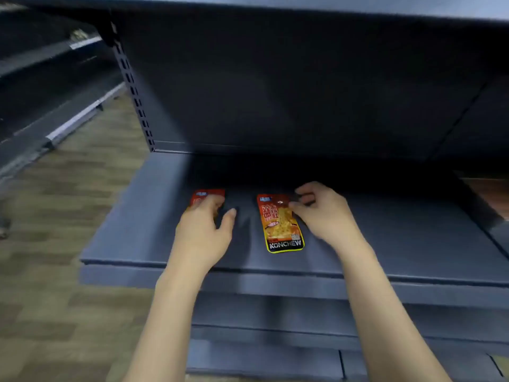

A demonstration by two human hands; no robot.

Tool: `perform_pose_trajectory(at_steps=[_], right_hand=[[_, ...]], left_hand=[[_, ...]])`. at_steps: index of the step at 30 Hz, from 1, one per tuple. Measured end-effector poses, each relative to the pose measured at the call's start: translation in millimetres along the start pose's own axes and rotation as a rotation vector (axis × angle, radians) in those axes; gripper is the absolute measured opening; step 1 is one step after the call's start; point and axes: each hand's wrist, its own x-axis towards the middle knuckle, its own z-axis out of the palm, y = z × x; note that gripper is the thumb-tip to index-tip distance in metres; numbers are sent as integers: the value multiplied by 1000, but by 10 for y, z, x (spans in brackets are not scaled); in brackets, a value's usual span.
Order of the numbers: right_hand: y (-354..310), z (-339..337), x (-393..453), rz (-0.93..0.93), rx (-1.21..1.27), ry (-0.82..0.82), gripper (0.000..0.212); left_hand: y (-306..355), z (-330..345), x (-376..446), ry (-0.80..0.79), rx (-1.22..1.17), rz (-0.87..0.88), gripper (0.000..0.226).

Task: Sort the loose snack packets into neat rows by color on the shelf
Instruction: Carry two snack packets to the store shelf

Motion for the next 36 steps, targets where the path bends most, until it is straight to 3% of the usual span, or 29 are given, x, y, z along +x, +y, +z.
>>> perform_pose_trajectory(at_steps=[3, 7, 11, 14, 17, 20, 25, 36], right_hand=[[-12, -13, 110, 64, -40, -12, 36], [-39, 23, 167, 207, -82, -79, 36], [-90, 112, 179, 333, -195, -200, 38], [-91, 200, 199, 388, -248, -233, 54], [-93, 238, 213, 392, -273, -285, 57], [-133, 258, 214, 361, -184, -340, 38], [-342, 326, 193, 184, -58, -232, 23], [-1227, 904, -195, -163, -70, -369, 17]], left_hand=[[-141, -42, 190, 13, 143, -62, 33], [-283, -139, 405, -142, 356, -282, 54], [-348, -195, 554, -239, 308, -336, 65], [-358, -179, 628, -301, 287, -374, 66], [-361, -146, 631, -319, 255, -388, 57], [-347, -132, 595, -334, 222, -356, 39], [-273, -206, 442, -237, 147, -375, 32], [-626, -1080, -389, -8, -3, -560, 27]])
